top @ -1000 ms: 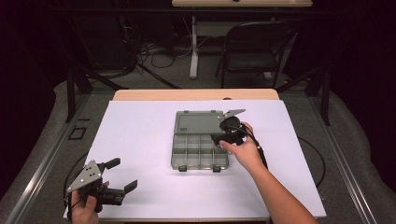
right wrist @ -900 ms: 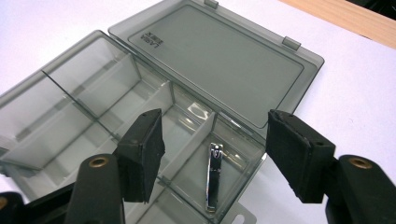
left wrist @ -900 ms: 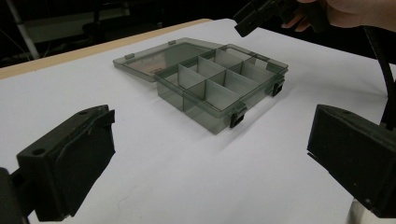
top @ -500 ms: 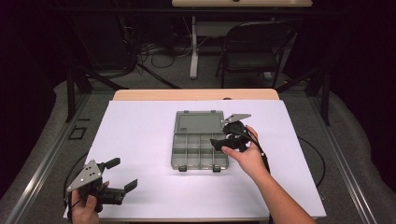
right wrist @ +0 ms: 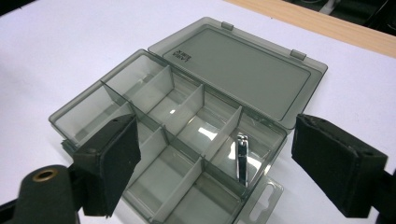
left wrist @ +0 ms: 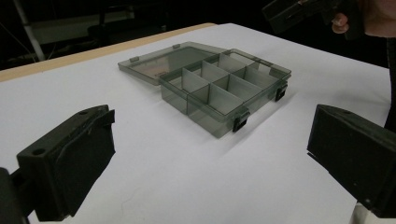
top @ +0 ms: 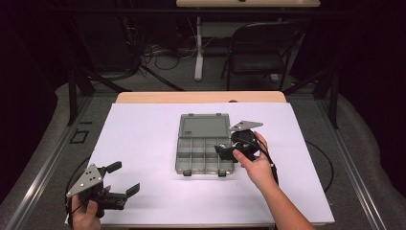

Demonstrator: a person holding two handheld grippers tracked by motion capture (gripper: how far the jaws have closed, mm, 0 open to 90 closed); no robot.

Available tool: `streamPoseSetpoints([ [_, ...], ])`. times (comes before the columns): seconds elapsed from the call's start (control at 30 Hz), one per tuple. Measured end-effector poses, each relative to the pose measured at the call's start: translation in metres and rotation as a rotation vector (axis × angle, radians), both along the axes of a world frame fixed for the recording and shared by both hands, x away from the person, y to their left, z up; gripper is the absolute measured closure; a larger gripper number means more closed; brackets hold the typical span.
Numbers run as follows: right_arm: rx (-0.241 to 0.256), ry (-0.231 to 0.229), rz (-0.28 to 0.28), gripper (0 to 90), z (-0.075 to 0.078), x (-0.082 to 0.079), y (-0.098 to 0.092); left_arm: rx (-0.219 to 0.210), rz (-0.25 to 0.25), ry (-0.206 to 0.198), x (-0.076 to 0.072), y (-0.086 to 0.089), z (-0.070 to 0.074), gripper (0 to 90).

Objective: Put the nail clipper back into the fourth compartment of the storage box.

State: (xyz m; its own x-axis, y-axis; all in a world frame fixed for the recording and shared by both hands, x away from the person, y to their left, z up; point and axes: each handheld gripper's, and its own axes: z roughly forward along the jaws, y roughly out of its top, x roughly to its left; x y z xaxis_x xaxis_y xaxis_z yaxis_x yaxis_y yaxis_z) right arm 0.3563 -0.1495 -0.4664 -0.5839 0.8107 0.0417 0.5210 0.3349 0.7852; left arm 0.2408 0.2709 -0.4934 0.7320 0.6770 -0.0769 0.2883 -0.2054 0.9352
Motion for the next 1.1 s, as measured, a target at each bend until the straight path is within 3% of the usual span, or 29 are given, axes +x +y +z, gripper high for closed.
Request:
streamPoseSetpoints([
  [0.17, 0.042, -0.014, -0.005, 15.0, -0.002, -0.014, -0.006, 0.001, -0.009, -0.003, 0.000, -0.003, 0.000, 0.4],
  [0.4, 0.039, -0.049, 0.004, 15.1, -0.007, -0.040, -0.016, 0.011, -0.008, 0.010, 0.001, -0.003, -0.003, 0.4],
  [0.53, 0.009, -0.099, -0.001, 15.0, -0.011, -0.061, -0.026, 0.016, -0.017, 0.007, 0.000, -0.004, -0.004, 0.5],
  [0.77, 0.014, -0.092, -0.036, 15.0, -0.025, -0.090, -0.045, 0.020, -0.011, 0.004, 0.000, -0.003, -0.003, 0.5],
  [1.1, 0.000, -0.115, -0.058, 15.0, -0.038, -0.101, -0.056, 0.028, -0.010, 0.006, 0.001, -0.003, -0.005, 0.5],
])
